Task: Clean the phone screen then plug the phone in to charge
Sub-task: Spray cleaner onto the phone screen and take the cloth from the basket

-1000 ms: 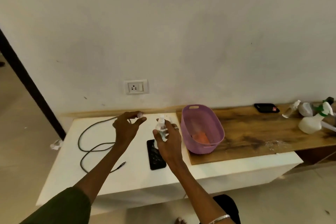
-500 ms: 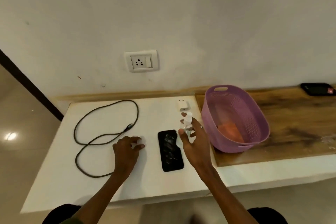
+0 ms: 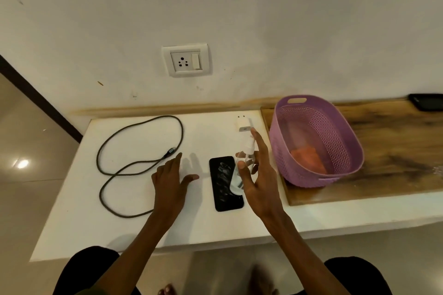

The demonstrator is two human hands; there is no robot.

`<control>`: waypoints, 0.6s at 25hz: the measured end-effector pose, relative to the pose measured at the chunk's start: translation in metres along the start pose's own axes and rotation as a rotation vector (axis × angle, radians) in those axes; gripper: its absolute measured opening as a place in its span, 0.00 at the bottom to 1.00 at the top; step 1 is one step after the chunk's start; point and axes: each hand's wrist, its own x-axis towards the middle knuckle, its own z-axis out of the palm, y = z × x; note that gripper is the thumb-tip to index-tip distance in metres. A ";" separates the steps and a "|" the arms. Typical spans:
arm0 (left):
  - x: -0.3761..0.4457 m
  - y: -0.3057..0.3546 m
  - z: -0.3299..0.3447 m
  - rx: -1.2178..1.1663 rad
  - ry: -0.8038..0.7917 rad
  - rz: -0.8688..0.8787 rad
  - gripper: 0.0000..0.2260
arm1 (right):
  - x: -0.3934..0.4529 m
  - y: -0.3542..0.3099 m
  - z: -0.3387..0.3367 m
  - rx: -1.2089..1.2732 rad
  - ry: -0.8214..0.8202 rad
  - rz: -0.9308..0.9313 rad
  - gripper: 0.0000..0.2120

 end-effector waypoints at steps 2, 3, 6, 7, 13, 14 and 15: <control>-0.001 0.013 -0.001 0.049 -0.033 0.182 0.35 | 0.002 0.000 -0.001 -0.081 -0.026 -0.037 0.27; 0.000 0.019 0.000 0.048 -0.105 0.270 0.38 | 0.003 0.001 -0.002 -0.108 -0.026 -0.046 0.26; 0.007 0.031 0.011 0.106 -0.400 0.404 0.56 | 0.006 0.010 -0.013 -0.135 0.009 -0.049 0.23; 0.009 0.032 0.015 0.164 -0.474 0.412 0.61 | 0.008 0.013 -0.018 -0.124 0.027 -0.028 0.23; 0.025 0.020 0.030 0.357 -0.624 0.387 0.69 | 0.005 0.037 -0.024 -0.417 -0.003 0.003 0.21; 0.027 0.020 0.031 0.358 -0.622 0.390 0.69 | 0.003 0.040 -0.022 -0.485 -0.014 0.010 0.21; 0.029 0.020 0.031 0.355 -0.619 0.395 0.69 | 0.001 0.043 -0.020 -0.550 -0.014 0.030 0.21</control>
